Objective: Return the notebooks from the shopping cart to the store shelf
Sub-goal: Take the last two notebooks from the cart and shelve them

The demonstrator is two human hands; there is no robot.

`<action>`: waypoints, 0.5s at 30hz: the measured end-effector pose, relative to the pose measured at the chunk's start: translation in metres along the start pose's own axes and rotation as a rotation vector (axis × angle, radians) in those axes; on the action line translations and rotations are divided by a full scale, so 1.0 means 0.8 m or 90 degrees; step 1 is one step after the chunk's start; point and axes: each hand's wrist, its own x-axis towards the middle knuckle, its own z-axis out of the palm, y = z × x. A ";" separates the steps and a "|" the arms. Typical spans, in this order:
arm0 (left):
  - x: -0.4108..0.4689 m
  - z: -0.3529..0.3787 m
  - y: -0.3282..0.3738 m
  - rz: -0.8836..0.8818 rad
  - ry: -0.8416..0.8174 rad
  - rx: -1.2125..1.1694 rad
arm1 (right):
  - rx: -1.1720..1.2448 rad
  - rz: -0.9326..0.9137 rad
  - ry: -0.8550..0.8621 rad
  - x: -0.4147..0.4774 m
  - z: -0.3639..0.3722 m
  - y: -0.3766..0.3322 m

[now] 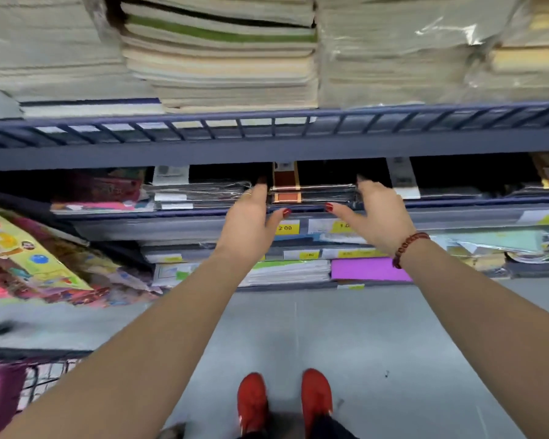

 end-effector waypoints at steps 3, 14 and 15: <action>0.005 0.013 -0.008 0.024 0.079 -0.023 | 0.009 0.002 0.038 0.003 0.001 0.005; 0.012 0.029 -0.009 0.032 0.231 -0.099 | 0.193 0.028 0.121 0.011 0.013 0.014; 0.012 0.029 -0.009 0.032 0.236 -0.099 | 0.208 0.028 0.123 0.011 0.014 0.016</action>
